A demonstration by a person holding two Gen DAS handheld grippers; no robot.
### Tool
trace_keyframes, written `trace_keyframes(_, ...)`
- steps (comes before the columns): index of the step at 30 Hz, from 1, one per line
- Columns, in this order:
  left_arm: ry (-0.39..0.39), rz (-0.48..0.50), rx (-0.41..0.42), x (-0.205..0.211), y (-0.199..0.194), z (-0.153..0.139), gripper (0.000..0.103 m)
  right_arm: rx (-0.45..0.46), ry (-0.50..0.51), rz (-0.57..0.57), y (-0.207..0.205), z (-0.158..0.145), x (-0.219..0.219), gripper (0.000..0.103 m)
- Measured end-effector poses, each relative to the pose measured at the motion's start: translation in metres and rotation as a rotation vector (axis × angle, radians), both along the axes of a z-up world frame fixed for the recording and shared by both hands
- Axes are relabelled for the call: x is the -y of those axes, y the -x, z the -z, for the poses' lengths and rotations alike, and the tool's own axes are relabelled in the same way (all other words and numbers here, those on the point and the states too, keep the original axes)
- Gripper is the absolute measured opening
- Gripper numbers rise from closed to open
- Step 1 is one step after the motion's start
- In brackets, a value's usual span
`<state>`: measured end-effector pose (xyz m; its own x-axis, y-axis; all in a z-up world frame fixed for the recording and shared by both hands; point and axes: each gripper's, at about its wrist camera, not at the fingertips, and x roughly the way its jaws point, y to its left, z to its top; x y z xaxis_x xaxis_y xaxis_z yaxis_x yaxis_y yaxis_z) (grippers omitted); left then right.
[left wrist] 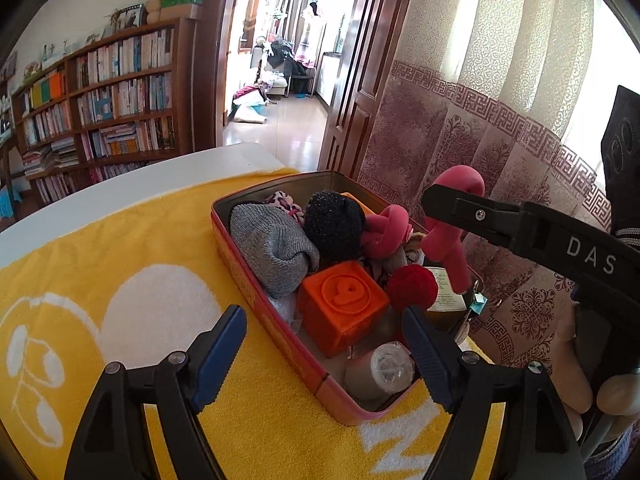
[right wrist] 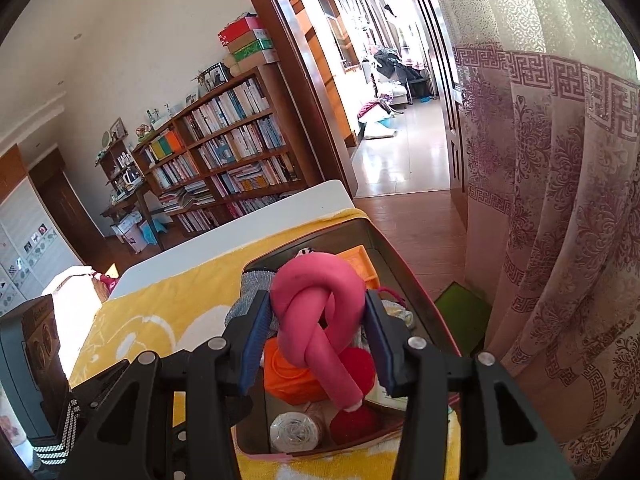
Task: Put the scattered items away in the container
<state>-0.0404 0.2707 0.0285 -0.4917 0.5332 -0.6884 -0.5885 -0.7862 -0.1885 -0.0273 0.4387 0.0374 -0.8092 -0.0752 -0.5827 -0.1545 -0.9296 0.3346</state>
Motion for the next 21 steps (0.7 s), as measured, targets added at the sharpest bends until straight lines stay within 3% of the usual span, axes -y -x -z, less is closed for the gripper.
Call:
trace_keyframes(17, 0.037, -0.092, -0.090, 0.023, -0.006, -0.011, 0.082, 0.031, -0.004, -0.009, -0.001, 0.006, 0.014, 0.052)
trace_keyframes(21, 0.044, -0.106, -0.095, 0.025, -0.006, -0.011, 0.082, 0.021, -0.003, 0.020, -0.004, 0.006, 0.012, 0.067)
